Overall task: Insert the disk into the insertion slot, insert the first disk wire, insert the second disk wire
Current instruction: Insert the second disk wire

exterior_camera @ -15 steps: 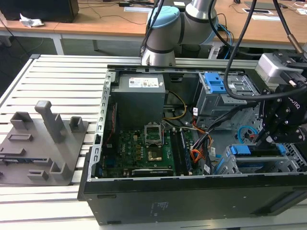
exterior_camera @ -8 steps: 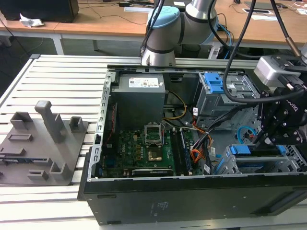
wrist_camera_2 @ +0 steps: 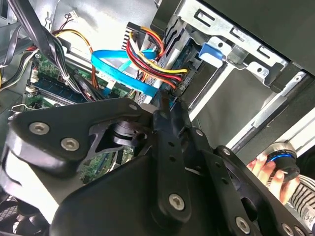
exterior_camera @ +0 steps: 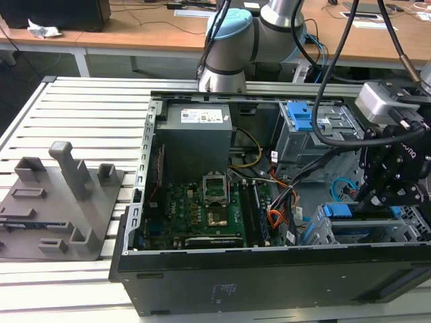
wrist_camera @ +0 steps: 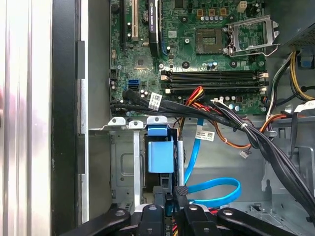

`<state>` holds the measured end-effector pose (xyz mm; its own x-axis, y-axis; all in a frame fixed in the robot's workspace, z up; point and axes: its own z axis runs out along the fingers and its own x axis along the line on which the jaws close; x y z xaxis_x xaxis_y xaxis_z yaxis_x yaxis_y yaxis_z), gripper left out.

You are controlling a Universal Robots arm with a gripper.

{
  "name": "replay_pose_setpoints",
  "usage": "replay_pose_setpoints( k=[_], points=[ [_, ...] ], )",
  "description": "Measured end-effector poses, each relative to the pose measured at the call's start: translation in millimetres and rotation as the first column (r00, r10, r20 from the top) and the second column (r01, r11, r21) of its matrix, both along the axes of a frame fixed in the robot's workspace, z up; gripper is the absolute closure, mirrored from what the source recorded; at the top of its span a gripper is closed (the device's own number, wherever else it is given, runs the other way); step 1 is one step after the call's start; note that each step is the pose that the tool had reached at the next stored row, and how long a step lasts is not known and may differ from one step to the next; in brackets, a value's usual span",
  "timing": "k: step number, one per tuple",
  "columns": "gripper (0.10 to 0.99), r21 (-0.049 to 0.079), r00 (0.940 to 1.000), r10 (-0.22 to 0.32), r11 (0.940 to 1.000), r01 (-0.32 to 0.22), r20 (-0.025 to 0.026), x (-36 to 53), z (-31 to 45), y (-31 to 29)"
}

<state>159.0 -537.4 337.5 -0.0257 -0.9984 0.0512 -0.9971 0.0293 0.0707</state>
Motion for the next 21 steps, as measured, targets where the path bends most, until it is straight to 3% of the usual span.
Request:
replay_pose_setpoints(
  k=[2, 3, 5, 6, 7, 14, 15, 21],
  points=[
    [0.855, 0.000, 1.0000, 0.000, 1.0000, 0.000, 0.0000, 0.0, 0.9, 0.0],
    [0.855, 0.000, 1.0000, 0.000, 1.0000, 0.000, 0.0000, 0.0, 5.4, 0.0],
    [0.855, -0.001, 1.0000, 0.000, 1.0000, 0.000, 0.0001, 0.0, 23.5, 0.0],
    [0.855, 0.000, 1.0000, 0.000, 1.0000, 0.000, 0.0001, 0.0, 36.2, 0.0],
    [0.855, 0.000, 1.0000, 0.000, 1.0000, 0.000, 0.0000, 0.0, 41.8, 0.0],
    [0.867, 0.000, 1.0000, 0.000, 1.0000, 0.000, 0.0000, 0.0, 43.6, 0.0],
    [0.980, 0.000, 1.0000, 0.000, 1.0000, 0.000, 0.0000, 0.0, 43.7, 0.0],
    [0.980, 0.000, 1.0000, 0.000, 1.0000, 0.000, 0.0000, 0.0, 44.0, 0.0]
  ],
)
